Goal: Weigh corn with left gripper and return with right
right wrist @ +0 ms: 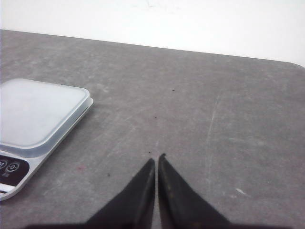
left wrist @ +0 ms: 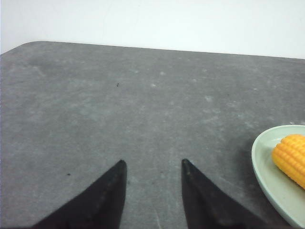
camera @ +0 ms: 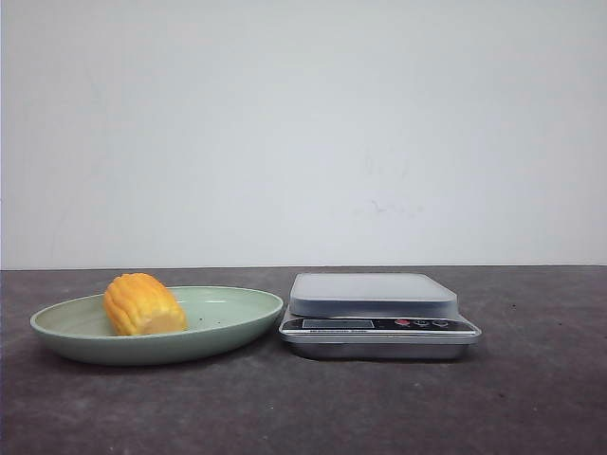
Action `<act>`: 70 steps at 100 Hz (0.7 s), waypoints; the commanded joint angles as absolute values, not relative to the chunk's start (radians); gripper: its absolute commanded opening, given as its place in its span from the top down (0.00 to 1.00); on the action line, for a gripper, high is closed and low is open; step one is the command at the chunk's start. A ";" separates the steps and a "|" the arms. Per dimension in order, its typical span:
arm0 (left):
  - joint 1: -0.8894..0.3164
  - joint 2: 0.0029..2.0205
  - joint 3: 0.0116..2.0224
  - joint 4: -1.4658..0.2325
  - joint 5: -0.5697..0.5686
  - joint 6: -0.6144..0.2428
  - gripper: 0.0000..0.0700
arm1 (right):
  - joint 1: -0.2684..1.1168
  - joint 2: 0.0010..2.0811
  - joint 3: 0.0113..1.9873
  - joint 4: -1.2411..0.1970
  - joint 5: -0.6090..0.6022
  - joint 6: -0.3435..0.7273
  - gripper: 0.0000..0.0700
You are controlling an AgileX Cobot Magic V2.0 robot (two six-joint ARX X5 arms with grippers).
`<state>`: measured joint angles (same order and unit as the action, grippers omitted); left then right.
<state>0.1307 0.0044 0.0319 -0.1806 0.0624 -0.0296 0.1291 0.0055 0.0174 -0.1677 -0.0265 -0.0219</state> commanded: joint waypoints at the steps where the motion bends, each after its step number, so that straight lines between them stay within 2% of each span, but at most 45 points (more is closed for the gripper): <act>1: 0.134 0.003 0.014 -0.186 0.072 -0.036 0.73 | 0.128 0.004 0.013 -0.157 -0.026 -0.027 0.99; 70: 0.125 0.003 0.014 -0.186 0.072 -0.036 0.73 | 0.128 0.004 0.013 -0.157 -0.026 -0.027 0.99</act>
<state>0.1257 0.0044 0.0319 -0.1806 0.0628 -0.0296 0.1291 0.0055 0.0174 -0.1677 -0.0265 -0.0219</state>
